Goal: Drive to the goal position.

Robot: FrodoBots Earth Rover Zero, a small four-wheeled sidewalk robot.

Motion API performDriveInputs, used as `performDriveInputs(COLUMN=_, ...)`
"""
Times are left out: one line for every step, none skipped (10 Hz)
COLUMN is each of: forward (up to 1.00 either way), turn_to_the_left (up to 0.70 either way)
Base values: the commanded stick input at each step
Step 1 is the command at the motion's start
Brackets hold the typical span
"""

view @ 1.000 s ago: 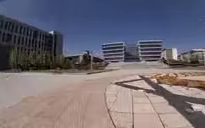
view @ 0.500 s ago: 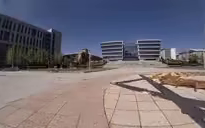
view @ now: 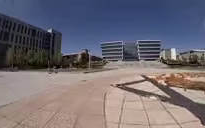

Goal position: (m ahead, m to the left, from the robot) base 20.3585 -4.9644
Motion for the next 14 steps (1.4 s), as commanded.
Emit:
performDriveInputs(forward=0.7, turn_to_the_left=0.01)
performDriveInputs(forward=0.7, turn_to_the_left=0.01)
performDriveInputs(forward=0.7, turn_to_the_left=0.01)
performDriveInputs(forward=0.7, turn_to_the_left=0.01)
performDriveInputs(forward=0.7, turn_to_the_left=0.01)
performDriveInputs(forward=0.7, turn_to_the_left=0.01)
performDriveInputs(forward=0.7, turn_to_the_left=-0.16)
performDriveInputs(forward=0.7, turn_to_the_left=-0.23)
performDriveInputs(forward=0.7, turn_to_the_left=-0.01)
performDriveInputs(forward=0.7, turn_to_the_left=0.01)
performDriveInputs(forward=0.7, turn_to_the_left=0.01)
performDriveInputs(forward=0.7, turn_to_the_left=-0.03)
performDriveInputs(forward=0.7, turn_to_the_left=-0.28)
performDriveInputs(forward=0.7, turn_to_the_left=-0.33)
